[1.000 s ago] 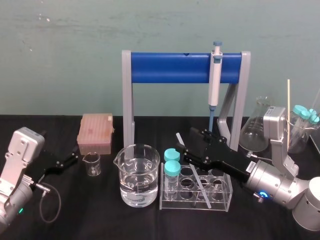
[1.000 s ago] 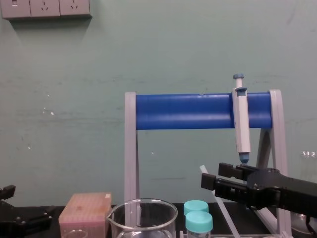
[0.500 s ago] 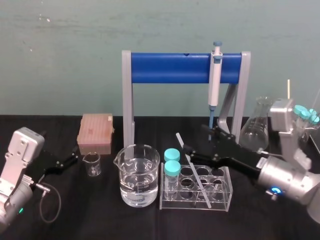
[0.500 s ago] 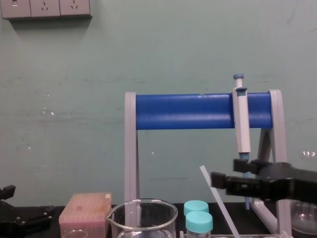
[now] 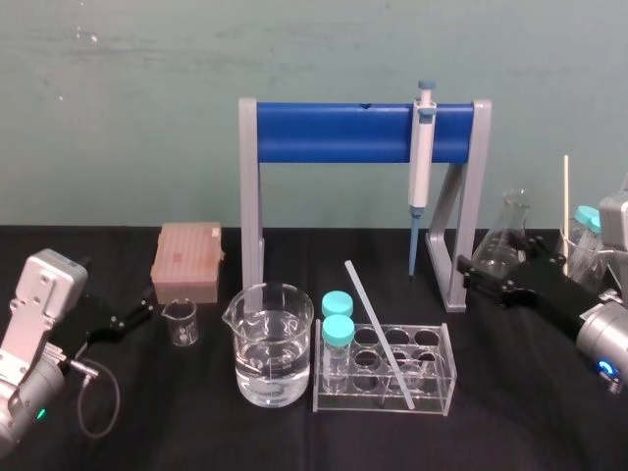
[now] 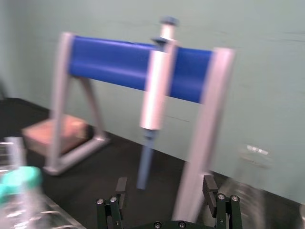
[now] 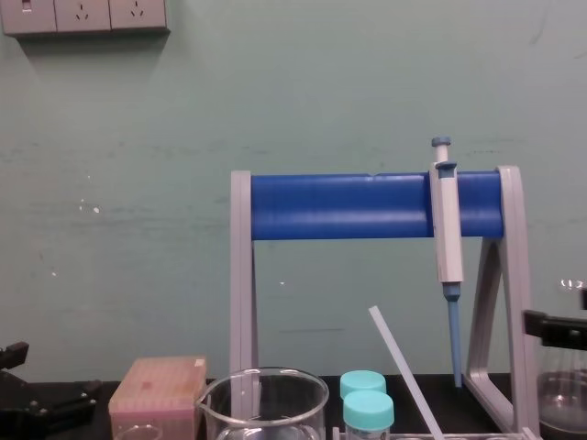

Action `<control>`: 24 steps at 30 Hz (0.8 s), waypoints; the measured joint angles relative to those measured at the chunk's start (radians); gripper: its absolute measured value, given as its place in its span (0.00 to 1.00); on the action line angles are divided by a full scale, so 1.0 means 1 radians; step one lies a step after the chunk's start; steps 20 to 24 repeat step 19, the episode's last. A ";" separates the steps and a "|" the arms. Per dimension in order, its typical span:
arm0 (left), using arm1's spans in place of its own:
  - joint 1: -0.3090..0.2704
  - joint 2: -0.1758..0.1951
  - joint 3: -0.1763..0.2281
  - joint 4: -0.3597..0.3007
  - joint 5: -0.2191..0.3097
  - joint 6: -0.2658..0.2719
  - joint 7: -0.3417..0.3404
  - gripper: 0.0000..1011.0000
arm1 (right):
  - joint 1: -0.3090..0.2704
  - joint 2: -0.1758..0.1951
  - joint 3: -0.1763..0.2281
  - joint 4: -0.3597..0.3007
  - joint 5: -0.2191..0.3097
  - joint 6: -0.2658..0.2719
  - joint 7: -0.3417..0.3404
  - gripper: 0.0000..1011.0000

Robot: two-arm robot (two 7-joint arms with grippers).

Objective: Pick up the stirring rod with one hand, then place it down.

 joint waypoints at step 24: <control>0.000 0.000 0.000 0.000 0.000 0.000 0.000 0.99 | 0.005 -0.042 0.022 0.031 -0.097 0.066 -0.144 0.99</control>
